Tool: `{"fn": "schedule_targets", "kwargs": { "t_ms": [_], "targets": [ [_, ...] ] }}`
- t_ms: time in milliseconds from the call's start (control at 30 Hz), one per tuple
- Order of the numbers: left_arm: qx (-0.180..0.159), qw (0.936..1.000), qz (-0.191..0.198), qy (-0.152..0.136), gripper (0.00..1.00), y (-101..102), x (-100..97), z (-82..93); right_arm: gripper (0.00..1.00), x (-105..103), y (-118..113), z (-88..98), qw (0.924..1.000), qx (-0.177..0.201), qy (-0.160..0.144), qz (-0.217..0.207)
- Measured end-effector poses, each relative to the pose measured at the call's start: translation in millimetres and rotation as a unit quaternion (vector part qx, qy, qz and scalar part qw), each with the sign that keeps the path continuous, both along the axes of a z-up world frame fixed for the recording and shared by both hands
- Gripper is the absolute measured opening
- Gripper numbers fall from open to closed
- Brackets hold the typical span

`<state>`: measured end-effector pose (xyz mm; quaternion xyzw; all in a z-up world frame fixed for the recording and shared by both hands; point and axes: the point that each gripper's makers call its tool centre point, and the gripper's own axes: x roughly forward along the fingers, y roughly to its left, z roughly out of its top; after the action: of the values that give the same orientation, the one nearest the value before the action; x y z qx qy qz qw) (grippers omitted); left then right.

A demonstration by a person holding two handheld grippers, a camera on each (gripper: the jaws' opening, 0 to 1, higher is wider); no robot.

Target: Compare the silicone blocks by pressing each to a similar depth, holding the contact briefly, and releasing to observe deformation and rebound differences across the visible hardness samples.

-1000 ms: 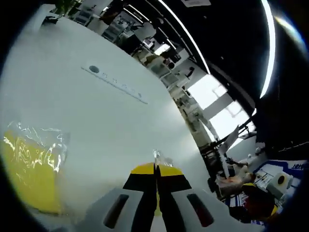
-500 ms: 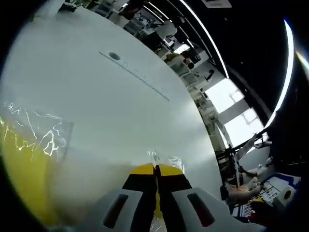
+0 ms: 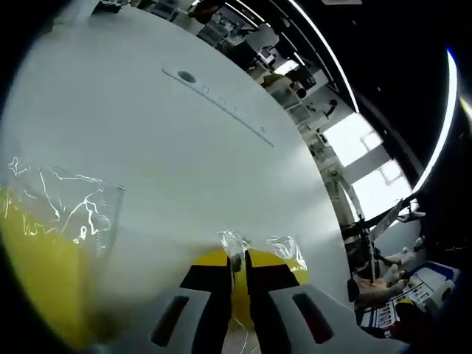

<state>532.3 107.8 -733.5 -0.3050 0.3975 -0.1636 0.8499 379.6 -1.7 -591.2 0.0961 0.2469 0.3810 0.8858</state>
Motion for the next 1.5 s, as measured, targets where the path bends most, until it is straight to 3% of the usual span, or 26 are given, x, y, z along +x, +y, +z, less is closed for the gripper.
{"fn": "schedule_targets", "kwargs": {
  "t_ms": [167, 300, 400, 633, 667, 733, 900, 967, 1133, 1500],
  "targets": [
    [0.059, 0.9964, -0.046, -0.041, 0.21, 2, -1.2, 14.1, 0.62, -1, 3, 2.5, 1.0, -0.002, -0.004, 0.0],
    [0.126, 0.9847, -0.09, -0.079, 0.31, 9, -5.9, 26.1, 0.63, -3, 5, 6.4, 1.0, -0.003, -0.007, 0.0],
    [0.169, 0.9739, -0.114, -0.1, 0.4, 18, -8.9, 33.4, 0.63, -6, 7, 9.9, 0.9999, -0.004, -0.012, 0.001],
    [0.254, 0.9357, -0.18, -0.165, 0.42, 32, -29.3, 64.9, 0.62, -15, 13, 21.0, 0.9996, -0.01, -0.027, -0.003],
    [0.251, 0.9387, -0.173, -0.161, 0.44, 33, -33.5, 68.6, 0.62, -17, 14, 21.6, 0.9996, -0.011, -0.028, -0.002],
    [0.251, 0.9355, -0.176, -0.176, 0.47, 36, -42.2, 82.0, 0.62, -23, 19, 21.6, 0.9996, -0.012, -0.024, 0.007],
    [0.261, 0.9187, -0.18, -0.235, 0.48, 51, -67.5, 119.4, 0.63, -35, 31, 31.8, 0.9993, -0.008, -0.034, 0.016],
    [0.261, 0.9156, -0.179, -0.248, 0.49, 58, -77.2, 129.6, 0.63, -39, 37, 37.5, 0.9991, -0.001, -0.039, 0.019],
    [0.244, 0.914, -0.16, -0.282, 0.53, 83, -106.8, 160.1, 0.65, -49, 54, 49.4, 0.9981, 0.01, -0.052, 0.032],
    [0.204, 0.9124, -0.127, -0.331, 0.62, 128, -167.6, 204.0, 0.7, -75, 82, 61.8, 0.995, 0.027, -0.076, 0.059]
  ]
}}
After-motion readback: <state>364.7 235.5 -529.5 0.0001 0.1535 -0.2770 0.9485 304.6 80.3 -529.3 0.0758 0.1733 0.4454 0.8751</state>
